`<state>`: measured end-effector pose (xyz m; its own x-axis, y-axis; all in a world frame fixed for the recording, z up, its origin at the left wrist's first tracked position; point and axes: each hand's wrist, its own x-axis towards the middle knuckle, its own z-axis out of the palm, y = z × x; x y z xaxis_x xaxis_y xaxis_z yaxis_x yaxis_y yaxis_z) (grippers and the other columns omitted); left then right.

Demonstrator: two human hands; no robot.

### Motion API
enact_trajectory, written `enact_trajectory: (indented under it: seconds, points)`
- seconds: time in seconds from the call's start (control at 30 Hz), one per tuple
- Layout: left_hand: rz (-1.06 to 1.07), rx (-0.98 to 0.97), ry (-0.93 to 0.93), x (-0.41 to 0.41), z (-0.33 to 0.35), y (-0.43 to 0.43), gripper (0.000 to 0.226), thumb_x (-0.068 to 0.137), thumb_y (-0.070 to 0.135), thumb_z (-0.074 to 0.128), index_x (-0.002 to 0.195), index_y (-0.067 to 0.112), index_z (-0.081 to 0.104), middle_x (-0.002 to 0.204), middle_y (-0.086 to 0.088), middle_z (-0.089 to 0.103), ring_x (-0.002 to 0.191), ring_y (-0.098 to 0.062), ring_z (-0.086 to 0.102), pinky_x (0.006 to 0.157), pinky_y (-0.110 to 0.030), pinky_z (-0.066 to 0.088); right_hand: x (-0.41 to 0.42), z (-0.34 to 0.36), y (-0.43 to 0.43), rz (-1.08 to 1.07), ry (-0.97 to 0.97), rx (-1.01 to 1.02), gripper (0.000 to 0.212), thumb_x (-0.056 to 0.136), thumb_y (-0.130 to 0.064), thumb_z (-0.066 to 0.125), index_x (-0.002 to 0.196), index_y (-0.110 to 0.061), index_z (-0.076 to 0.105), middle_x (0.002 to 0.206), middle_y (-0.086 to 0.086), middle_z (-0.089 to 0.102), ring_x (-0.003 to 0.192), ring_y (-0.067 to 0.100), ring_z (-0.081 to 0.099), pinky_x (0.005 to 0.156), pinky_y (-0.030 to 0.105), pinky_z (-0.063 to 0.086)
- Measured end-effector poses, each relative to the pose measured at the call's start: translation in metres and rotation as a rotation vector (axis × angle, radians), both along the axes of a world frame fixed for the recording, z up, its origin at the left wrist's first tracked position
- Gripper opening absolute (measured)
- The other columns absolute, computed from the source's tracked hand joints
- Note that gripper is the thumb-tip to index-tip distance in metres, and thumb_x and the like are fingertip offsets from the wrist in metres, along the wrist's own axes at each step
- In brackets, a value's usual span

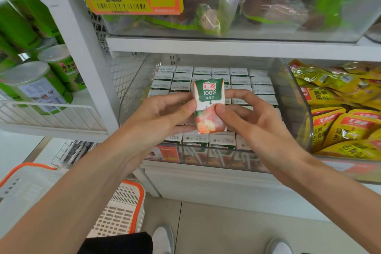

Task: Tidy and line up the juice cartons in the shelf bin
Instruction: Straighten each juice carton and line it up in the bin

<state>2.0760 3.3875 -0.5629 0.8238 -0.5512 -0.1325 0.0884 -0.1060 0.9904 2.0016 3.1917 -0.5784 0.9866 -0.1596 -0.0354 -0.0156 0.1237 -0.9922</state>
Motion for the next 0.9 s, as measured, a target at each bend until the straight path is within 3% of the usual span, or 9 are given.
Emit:
enact_trajectory:
  seconds: [0.2,0.33,0.57,0.77,0.9]
  points:
    - [0.034,-0.014,0.005,0.0015,-0.0015,0.001,0.03,0.1,0.023,0.064,0.129,0.023,0.072,0.115,0.003,0.08,0.106,-0.018,0.077,0.084,-0.021,0.061,-0.0014,0.0011,0.0,0.017,0.021,0.013,0.029,0.099,-0.016,0.07,0.127,-0.015,0.062,0.107,0.005,0.082,0.101,0.02,0.079,0.094,0.024,0.06]
    - [0.032,-0.019,0.014,0.0014,-0.0017,0.0005,0.029,0.1,0.025,0.065,0.128,0.024,0.072,0.114,0.003,0.08,0.105,-0.017,0.077,0.082,-0.02,0.06,0.0001,-0.0019,-0.0017,-0.045,-0.011,-0.094,0.027,0.096,-0.018,0.074,0.122,-0.015,0.069,0.117,0.002,0.077,0.101,0.01,0.077,0.095,0.027,0.061]
    - [0.063,-0.038,0.015,0.0006,-0.0032,-0.0011,0.028,0.091,0.035,0.07,0.119,0.034,0.074,0.112,0.003,0.08,0.105,-0.015,0.077,0.08,-0.02,0.061,0.0008,-0.0016,-0.0033,-0.062,0.002,-0.095,0.022,0.097,-0.016,0.073,0.119,-0.014,0.075,0.114,0.008,0.077,0.098,0.015,0.078,0.08,0.021,0.061]
    - [-0.091,0.001,0.043,-0.0025,-0.0037,-0.0025,0.036,0.095,0.044,0.064,0.127,0.03,0.072,0.12,0.005,0.078,0.114,-0.014,0.074,0.095,-0.024,0.058,0.0,-0.0005,0.0007,0.004,0.022,-0.036,0.022,0.1,-0.021,0.07,0.121,-0.023,0.073,0.108,0.0,0.082,0.104,0.015,0.078,0.1,0.031,0.059]
    - [-0.061,0.005,0.034,-0.0023,-0.0038,-0.0026,0.041,0.086,0.051,0.071,0.123,0.034,0.072,0.117,0.007,0.079,0.111,-0.014,0.075,0.09,-0.023,0.06,-0.0007,0.0016,0.0006,0.06,0.05,-0.046,0.044,0.089,-0.028,0.082,0.128,-0.022,0.063,0.116,0.0,0.08,0.106,0.016,0.077,0.099,0.031,0.058]
